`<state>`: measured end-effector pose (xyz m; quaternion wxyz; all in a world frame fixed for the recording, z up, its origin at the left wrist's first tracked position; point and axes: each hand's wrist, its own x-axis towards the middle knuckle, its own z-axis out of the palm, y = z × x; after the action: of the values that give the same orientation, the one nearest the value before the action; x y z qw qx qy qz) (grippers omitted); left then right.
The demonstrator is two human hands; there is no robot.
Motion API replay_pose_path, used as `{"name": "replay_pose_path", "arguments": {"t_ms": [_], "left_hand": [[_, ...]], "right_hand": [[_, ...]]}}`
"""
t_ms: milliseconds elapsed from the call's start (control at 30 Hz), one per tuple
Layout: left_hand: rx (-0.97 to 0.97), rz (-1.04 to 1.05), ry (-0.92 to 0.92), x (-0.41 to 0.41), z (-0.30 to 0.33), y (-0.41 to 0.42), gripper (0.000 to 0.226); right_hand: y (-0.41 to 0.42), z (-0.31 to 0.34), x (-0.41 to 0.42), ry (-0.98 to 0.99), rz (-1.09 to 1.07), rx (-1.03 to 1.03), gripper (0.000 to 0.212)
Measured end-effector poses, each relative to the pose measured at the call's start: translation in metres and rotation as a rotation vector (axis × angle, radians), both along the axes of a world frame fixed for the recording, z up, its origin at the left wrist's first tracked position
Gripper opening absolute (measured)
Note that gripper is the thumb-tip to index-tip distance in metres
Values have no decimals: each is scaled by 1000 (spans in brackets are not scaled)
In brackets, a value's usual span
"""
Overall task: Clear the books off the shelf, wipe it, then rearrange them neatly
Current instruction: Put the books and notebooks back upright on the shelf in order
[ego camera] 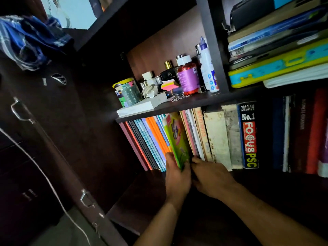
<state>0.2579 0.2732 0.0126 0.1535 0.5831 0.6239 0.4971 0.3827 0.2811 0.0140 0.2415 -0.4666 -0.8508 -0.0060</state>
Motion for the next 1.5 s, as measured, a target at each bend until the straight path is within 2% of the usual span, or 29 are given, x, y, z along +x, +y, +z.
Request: {"name": "replay_pose_path", "arguments": {"t_ms": [67, 167, 267, 367, 467, 600, 700, 767, 867, 933, 1033, 1100, 1167, 1233, 1333, 1400, 1500], "left_hand": [[-50, 175, 120, 5, 7, 12, 43], [14, 241, 67, 6, 9, 9, 47], [301, 132, 1, -7, -4, -4, 40], [415, 54, 129, -17, -10, -6, 29], [369, 61, 154, -11, -4, 8, 27], [262, 67, 137, 2, 11, 28, 17], [255, 129, 202, 4, 7, 23, 26], [259, 168, 177, -2, -1, 18, 33], [206, 67, 61, -17, -11, 24, 23], [161, 12, 66, -25, -9, 32, 22], [120, -64, 155, -39, -4, 33, 20], [212, 0, 192, -56, -9, 32, 19], [267, 178, 142, -74, -17, 36, 47], [145, 277, 43, -85, -18, 46, 69], [47, 278, 31, -82, -14, 51, 67], [91, 299, 54, -81, -16, 48, 69], [134, 329, 112, -83, -14, 48, 71]], "right_hand": [[6, -2, 4, 75, 54, -43, 33], [9, -3, 5, 185, 110, -114, 26], [10, -6, 2, 240, 150, -142, 42], [13, -6, 4, 237, 92, -121, 24], [11, -3, 6, 248, 60, -120, 31], [8, -2, 8, 219, 57, -184, 20], [10, -3, 7, 261, 109, -148, 10], [12, -8, 4, 286, 137, -147, 23], [15, -19, 0, 272, 168, -148, 43], [18, -23, -1, 256, 184, -143, 52], [17, -25, -1, 234, 191, -145, 53], [14, -24, 0, 254, 171, -86, 48], [6, -23, -3, 289, 163, 19, 45], [-4, -21, -14, 233, 185, 88, 45], [-12, -27, -31, 77, 212, 7, 54], [-7, -33, -41, 38, 224, -87, 57], [7, -32, -64, 18, 226, -114, 67]]}}
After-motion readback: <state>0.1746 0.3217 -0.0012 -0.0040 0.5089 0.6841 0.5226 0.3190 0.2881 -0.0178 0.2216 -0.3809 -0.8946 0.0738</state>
